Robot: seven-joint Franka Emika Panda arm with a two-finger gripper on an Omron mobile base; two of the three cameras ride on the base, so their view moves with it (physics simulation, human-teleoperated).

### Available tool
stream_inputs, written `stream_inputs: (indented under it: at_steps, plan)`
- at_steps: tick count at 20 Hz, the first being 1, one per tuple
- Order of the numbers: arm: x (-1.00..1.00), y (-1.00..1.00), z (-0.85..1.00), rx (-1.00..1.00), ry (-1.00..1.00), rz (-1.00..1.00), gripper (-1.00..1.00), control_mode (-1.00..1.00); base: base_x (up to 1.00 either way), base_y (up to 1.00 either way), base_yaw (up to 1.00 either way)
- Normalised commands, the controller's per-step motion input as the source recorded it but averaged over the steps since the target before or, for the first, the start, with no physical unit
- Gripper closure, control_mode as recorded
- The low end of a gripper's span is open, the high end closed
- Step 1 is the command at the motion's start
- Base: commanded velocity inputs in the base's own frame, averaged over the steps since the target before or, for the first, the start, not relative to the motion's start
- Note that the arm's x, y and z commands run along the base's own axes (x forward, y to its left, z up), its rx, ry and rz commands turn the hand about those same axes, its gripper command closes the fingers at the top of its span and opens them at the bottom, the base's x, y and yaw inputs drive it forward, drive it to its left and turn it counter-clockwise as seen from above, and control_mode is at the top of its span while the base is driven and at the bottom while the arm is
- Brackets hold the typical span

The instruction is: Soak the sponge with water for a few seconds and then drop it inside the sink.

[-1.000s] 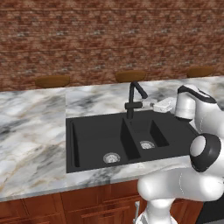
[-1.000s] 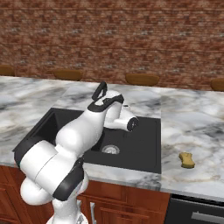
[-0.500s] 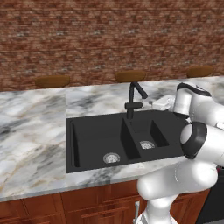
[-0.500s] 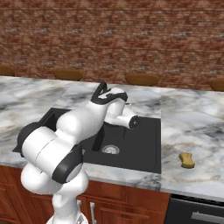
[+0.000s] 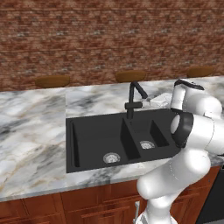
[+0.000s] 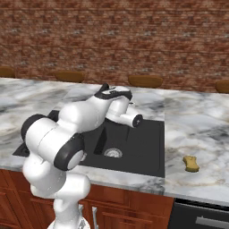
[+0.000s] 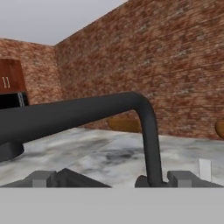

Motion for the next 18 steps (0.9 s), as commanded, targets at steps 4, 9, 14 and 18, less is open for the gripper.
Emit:
stream_inputs:
  at_steps: [4, 9, 14, 18]
  plan:
    - [0.17, -0.03, -0.02, 0.00, 0.00, 0.00, -1.00, -1.00, 0.00, 0.00, 0.00]
    - [0.09, -0.07, -0.04, 0.00, -0.01, 0.00, -1.00, -1.00, 0.00, 0.00, 0.00]
    - [0.05, -0.06, -0.05, 0.00, -0.01, 0.00, -1.00, -1.00, 0.00, 0.00, 0.00]
    - [0.00, 0.00, -0.06, 0.00, 0.00, 0.00, -1.00, -1.00, 0.00, 0.00, 0.00]
